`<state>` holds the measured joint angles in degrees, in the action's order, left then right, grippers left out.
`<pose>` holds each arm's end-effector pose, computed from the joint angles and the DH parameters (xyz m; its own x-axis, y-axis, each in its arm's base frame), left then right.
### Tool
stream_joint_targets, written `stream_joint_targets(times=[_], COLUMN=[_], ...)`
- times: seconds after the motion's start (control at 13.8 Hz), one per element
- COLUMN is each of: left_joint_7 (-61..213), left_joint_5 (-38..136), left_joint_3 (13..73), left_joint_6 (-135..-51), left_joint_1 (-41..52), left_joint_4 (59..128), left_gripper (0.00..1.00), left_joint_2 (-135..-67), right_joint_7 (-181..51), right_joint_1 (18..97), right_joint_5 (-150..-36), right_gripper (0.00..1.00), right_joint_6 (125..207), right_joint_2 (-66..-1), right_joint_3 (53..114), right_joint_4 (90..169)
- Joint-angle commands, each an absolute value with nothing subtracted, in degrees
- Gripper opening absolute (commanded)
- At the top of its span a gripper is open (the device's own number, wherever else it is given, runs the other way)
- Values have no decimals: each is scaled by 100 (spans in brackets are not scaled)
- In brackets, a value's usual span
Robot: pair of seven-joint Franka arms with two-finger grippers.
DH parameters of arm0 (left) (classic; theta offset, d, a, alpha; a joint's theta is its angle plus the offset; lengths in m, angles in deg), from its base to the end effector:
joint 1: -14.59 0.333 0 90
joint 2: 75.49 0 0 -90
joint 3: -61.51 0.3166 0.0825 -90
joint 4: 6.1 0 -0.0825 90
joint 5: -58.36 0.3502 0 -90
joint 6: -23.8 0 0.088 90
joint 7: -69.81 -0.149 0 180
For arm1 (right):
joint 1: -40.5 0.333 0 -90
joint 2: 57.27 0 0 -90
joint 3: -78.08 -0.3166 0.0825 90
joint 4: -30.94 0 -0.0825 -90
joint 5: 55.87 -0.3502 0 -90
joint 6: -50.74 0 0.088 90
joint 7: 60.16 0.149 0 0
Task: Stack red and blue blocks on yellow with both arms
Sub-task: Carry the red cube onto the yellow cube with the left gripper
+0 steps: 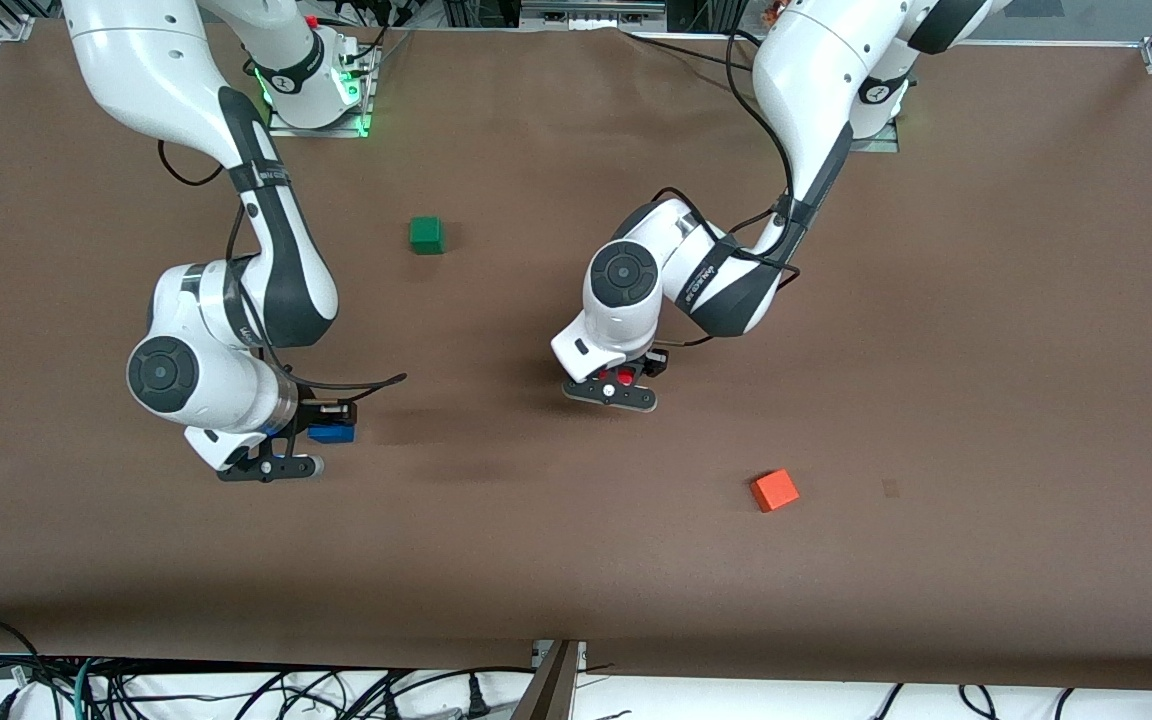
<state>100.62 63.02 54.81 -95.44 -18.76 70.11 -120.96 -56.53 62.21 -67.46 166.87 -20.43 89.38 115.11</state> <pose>0.5558 -0.4369 0.2323 0.9850 -0.1682 -0.0389 -0.1686 -0.9857 -0.0071 0.6560 0.1599 0.2774 0.9954 0.0586 -0.0760 0.0547 -0.9971 -0.0522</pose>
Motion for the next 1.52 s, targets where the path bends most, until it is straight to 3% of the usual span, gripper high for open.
stream_joint_targets(times=[0.0,0.65,0.72,0.79,0.87,0.94,1.44], left_joint_7=[9969,10004,9996,10030,10022,10039,9232], left_joint_5=[6468,6451,6451,6442,6442,6442,6354], left_joint_3=[5510,5501,5501,5509,5510,5518,5536], left_joint_6=[-9521,-9811,-9811,-9811,-9793,-9776,-8827], left_joint_1=[-1881,-1863,-1863,-1854,-1845,-1828,-934], left_joint_4=[7054,7186,7186,7186,7186,7151,6984], left_gripper=[0,0,5,22,94,100,100], left_joint_2=[-12057,-12057,-12066,-12066,-12057,-12031,-11215], right_joint_7=[-5734,-5270,-5164,-5067,-4971,-4822,-3470], right_joint_1=[6230,6537,6590,6643,6695,6739,7318], right_joint_5=[-6888,-6879,-6879,-6879,-6879,-6879,-6897], right_gripper=[47,47,47,47,47,47,47], right_joint_6=[16456,16456,16456,16456,16456,16456,16456], right_joint_2=[-2001,-1991,-2000,-2000,-2000,-2000,-2000], right_joint_3=[8942,8942,8942,8942,8942,8942,8942], right_joint_4=[11198,11127,11127,11127,11127,11127,10934])
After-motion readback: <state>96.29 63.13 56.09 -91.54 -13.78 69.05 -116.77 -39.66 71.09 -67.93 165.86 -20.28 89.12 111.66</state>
